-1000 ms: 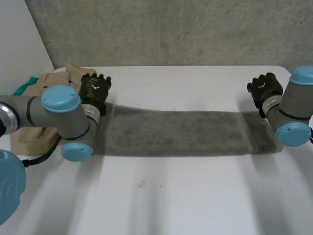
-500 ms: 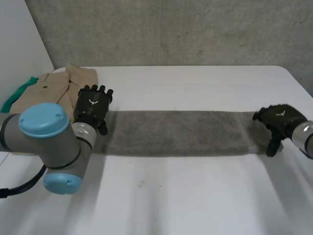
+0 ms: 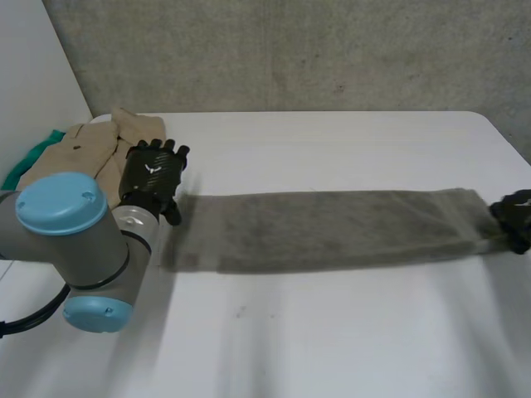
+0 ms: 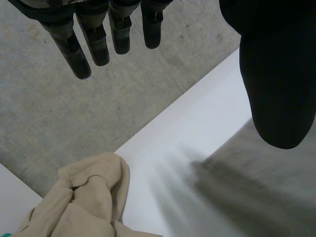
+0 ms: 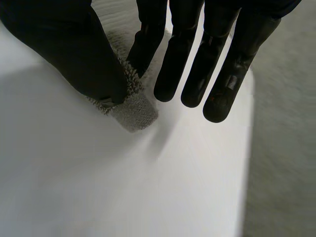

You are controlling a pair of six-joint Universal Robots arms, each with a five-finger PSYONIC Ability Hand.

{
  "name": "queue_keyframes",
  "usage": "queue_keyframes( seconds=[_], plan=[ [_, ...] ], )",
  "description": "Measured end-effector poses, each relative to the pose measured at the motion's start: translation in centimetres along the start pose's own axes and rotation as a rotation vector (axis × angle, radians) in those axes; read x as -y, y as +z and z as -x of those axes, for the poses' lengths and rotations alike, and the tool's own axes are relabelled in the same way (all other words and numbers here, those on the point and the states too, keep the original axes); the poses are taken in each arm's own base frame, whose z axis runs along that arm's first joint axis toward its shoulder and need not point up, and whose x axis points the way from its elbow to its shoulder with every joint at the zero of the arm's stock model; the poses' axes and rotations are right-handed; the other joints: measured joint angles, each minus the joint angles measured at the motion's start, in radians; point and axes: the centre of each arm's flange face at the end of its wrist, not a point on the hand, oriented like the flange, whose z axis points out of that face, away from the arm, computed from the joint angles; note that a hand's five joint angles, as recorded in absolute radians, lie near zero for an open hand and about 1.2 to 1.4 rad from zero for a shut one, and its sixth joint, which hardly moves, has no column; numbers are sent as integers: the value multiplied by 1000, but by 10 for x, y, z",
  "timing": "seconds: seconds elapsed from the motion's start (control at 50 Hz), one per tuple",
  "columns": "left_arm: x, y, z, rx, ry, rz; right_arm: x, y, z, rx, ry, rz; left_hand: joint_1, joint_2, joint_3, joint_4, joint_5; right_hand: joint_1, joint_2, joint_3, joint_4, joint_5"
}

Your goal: Fold the laundry.

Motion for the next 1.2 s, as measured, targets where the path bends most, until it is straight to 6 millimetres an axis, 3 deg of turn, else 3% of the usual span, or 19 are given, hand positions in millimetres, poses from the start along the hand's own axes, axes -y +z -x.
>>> queue_keyframes(
  seconds=[0.16,0.24,0.3,0.32,0.36,0.44,0.46,0.56,0.7,0.78,0.8,0.82,0.84,0.86,0.9,0.98,1.06,1.12,1.2],
  plan=[
    [8,-4,5,12,-3,-15,-7,2,-37,-122,-170,19,0,0,0,0,0,0,0,0,0,9],
    [11,-6,7,17,-6,-22,24,-4,-29,-144,-194,-89,0,0,0,0,0,5,0,0,0,9],
    [14,-6,11,26,-12,-31,68,-19,-4,-118,-193,-254,0,0,0,0,0,5,0,0,0,9],
    [14,-6,11,26,-12,-31,68,-19,-4,-118,-193,-254,0,0,0,0,0,5,0,0,0,9],
    [18,-7,15,36,-21,-39,109,-40,32,-38,-198,-423,0,0,0,0,0,5,0,0,1,10],
    [21,-8,19,45,-29,-46,133,-58,58,29,-204,-529,0,0,0,0,0,5,0,0,1,11],
    [23,-9,21,51,-33,-49,157,-81,94,129,-225,-645,0,0,0,0,0,6,2,0,2,12],
    [24,-13,26,60,-37,-49,187,-133,183,379,-291,-863,0,0,0,0,0,6,2,0,3,14],
    [20,-17,26,54,-35,-35,185,-169,276,635,-353,-984,0,0,0,0,0,6,2,0,3,16],
    [20,-16,24,52,-35,-35,183,-170,293,672,-354,-984,0,0,0,0,0,-81,-104,60,-112,-82],
    [20,-16,24,51,-35,-38,182,-169,296,680,-341,-973,0,0,0,0,0,-319,-393,-85,-396,-346],
    [21,-16,24,51,-35,-39,182,-168,296,680,-337,-970,0,0,0,0,0,-319,-393,-85,-396,-346],
    [22,-15,23,50,-35,-44,183,-166,294,678,-309,-948,0,0,0,0,0,-546,-631,-316,-631,-576],
    [22,-15,23,50,-35,-44,183,-166,294,678,-309,-948,0,0,0,0,0,-546,-631,-316,-631,-576],
    [25,-14,22,48,-36,-55,186,-164,286,664,-249,-904,0,0,0,0,0,-764,-942,-586,-941,-890],
    [33,-15,15,32,-38,-80,191,-157,261,610,-126,-816,0,0,0,0,0,-770,-959,-601,-955,-916],
    [43,-20,-2,-14,-45,-115,186,-138,206,483,71,-641,0,0,0,0,0,-770,-959,-601,-955,-916],
    [49,-25,-22,-68,-58,-136,165,-126,174,422,173,-494,0,0,0,0,0,-770,-959,-601,-955,-916],
    [49,-29,-48,-133,-67,-140,137,-116,161,402,207,-364,0,0,0,0,0,-770,-959,-601,-955,-916]
  ],
)
